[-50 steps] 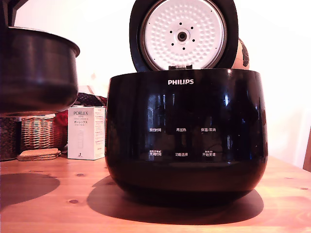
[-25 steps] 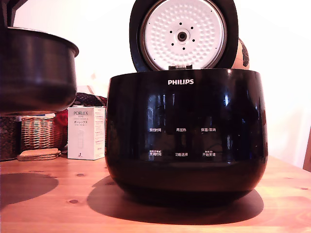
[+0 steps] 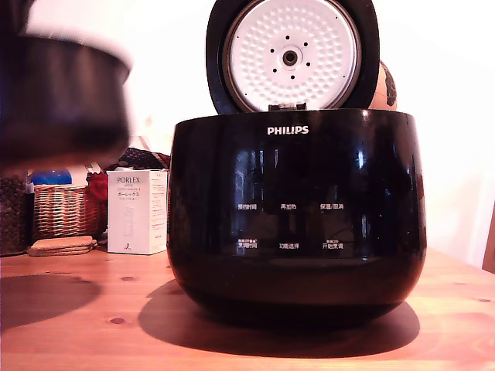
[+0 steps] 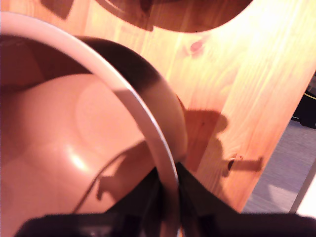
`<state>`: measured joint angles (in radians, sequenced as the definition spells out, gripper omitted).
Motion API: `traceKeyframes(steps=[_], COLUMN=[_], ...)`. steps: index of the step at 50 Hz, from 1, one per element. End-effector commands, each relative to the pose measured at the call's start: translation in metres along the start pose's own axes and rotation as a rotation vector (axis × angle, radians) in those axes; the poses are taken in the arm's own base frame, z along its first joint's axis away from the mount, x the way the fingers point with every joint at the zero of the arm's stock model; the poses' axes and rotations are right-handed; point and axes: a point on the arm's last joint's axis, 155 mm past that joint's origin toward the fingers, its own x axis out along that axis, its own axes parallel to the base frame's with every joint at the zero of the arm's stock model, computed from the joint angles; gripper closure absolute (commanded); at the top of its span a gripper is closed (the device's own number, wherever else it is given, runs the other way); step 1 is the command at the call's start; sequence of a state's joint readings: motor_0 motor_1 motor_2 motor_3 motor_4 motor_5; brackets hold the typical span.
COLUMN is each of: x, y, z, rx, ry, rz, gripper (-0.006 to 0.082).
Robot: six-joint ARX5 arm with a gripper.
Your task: Place the pot you are holding inside the rice cooker
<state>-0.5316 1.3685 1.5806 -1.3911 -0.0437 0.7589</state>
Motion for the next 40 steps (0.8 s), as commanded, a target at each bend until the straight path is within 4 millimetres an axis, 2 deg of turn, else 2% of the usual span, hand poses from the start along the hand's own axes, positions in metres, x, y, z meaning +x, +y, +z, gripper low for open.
traceKeyframes(steps=[1,7,16,29,40], x=[-0.030,-0.046,-0.055,-0.054,-0.045], y=[0.006,-0.001,-0.020,-0.040,-0.052], z=[0.025,0.044,0.064,0.082,0.109], rx=[0.015,0.047,0.085,0.143,0.201], ry=[-0.130,-0.211,-0.281,-0.317,-0.348], rz=[0.059,0.044,-0.006,-0.062,-0.099], gripper=[0.0791,0.0791,0.0791,0.0791,0.0791])
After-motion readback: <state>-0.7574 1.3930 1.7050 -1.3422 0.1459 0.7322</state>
